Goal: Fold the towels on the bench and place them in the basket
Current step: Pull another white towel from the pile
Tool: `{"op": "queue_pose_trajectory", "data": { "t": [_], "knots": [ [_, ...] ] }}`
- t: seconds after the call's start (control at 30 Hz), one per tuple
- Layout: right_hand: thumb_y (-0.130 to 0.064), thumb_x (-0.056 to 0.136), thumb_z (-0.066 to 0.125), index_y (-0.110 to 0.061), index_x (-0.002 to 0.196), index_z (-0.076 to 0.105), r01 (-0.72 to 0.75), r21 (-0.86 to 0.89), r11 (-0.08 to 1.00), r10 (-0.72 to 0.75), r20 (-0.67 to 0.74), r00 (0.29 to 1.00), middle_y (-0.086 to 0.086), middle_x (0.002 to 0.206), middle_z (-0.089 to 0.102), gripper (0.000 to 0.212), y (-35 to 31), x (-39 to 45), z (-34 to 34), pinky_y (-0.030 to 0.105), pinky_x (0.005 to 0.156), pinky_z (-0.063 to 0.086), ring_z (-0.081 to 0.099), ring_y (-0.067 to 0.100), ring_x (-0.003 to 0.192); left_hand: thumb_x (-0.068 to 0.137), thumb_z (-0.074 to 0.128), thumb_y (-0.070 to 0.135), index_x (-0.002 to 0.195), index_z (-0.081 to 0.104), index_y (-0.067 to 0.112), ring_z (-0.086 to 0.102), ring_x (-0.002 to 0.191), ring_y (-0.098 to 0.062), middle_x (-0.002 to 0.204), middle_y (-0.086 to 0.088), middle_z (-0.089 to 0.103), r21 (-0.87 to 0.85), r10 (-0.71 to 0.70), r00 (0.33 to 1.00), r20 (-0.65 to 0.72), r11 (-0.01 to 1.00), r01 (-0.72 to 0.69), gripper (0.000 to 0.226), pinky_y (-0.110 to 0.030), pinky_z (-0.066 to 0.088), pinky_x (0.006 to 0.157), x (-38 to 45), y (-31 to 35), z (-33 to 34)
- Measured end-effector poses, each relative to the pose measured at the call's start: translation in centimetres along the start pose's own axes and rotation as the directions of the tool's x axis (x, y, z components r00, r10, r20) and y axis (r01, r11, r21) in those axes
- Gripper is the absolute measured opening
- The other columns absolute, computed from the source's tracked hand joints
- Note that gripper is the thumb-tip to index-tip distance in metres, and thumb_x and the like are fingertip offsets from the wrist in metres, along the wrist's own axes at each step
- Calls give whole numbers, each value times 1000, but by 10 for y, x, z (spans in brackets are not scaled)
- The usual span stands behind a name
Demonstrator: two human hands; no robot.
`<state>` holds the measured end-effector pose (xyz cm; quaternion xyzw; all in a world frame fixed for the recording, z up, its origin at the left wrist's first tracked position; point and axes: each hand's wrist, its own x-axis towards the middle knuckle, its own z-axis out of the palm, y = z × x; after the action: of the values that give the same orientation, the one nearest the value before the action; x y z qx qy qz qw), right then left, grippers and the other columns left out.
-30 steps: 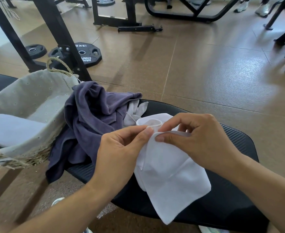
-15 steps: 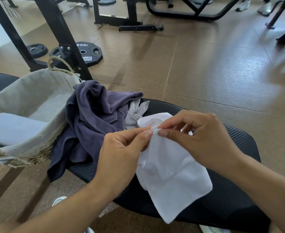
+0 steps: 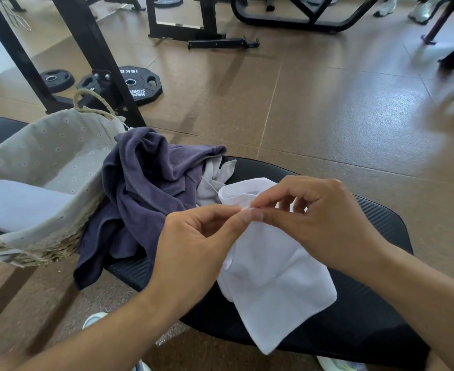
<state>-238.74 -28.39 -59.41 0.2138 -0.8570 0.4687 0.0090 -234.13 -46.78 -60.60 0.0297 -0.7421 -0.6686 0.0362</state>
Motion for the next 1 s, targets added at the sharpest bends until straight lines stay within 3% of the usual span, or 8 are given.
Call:
{"op": "queue_pose_trajectory", "data": {
  "t": [0.13,0.33,0.47,0.57,0.67,0.77,0.87,1.0],
  "knots": [
    [-38,79,81,-39,84,80,16,-13,1000,-16,25,1000,-20,82,72,6,2,-1,0,9,64,41,64,13,78,69,79,36,83,81,16,76,72,-8,75,6,78,14,-13,1000,5,1000,13,24,-16,56,65,1,-1,1],
    [-31,79,84,-39,83,80,2,-34,999,0,60,998,-23,79,70,10,4,-3,0,8,66,42,63,10,80,61,84,35,78,81,15,78,78,-19,79,-1,79,-27,-64,996,62,998,65,26,-30,62,77,3,-2,-3],
    [-38,79,81,-42,87,79,18,-60,998,-12,93,996,-22,83,71,9,4,-3,-1,16,68,46,63,11,87,59,86,34,74,81,17,77,72,-19,74,-2,78,11,-59,995,78,998,58,23,-29,62,73,5,0,-5],
    [-53,78,76,-45,93,78,29,-115,993,-6,195,981,-22,95,70,17,5,2,-8,22,79,49,61,11,99,62,87,27,75,82,16,76,70,-16,74,-1,78,51,-52,985,162,998,45,18,-23,60,69,6,1,-10],
    [-57,77,76,-48,100,74,100,-221,970,-3,401,916,-30,115,63,25,9,5,-20,19,95,43,52,3,122,66,86,20,77,82,12,73,68,-9,75,0,78,96,-55,955,291,995,28,14,-19,57,67,7,4,-14],
    [-58,80,76,-43,94,68,217,-339,915,-5,529,848,-30,118,60,23,13,3,-23,24,104,37,42,-2,131,70,85,21,75,82,17,71,66,-4,73,3,78,162,-66,926,373,987,5,7,-17,54,64,7,6,-18],
    [-64,80,73,-39,89,61,328,-396,858,-79,528,846,-27,115,60,29,12,-1,-20,28,112,32,39,-1,135,74,84,21,75,79,16,72,66,-6,74,2,78,175,-44,920,389,984,-27,7,-19,56,64,10,6,-22],
    [-66,79,74,-35,73,50,395,-397,829,-180,478,859,-23,116,61,39,4,0,-21,20,115,24,38,4,139,74,81,27,76,76,16,75,69,-18,76,0,78,165,-10,930,367,985,-55,12,-32,61,68,12,6,-27]
  ]
}}
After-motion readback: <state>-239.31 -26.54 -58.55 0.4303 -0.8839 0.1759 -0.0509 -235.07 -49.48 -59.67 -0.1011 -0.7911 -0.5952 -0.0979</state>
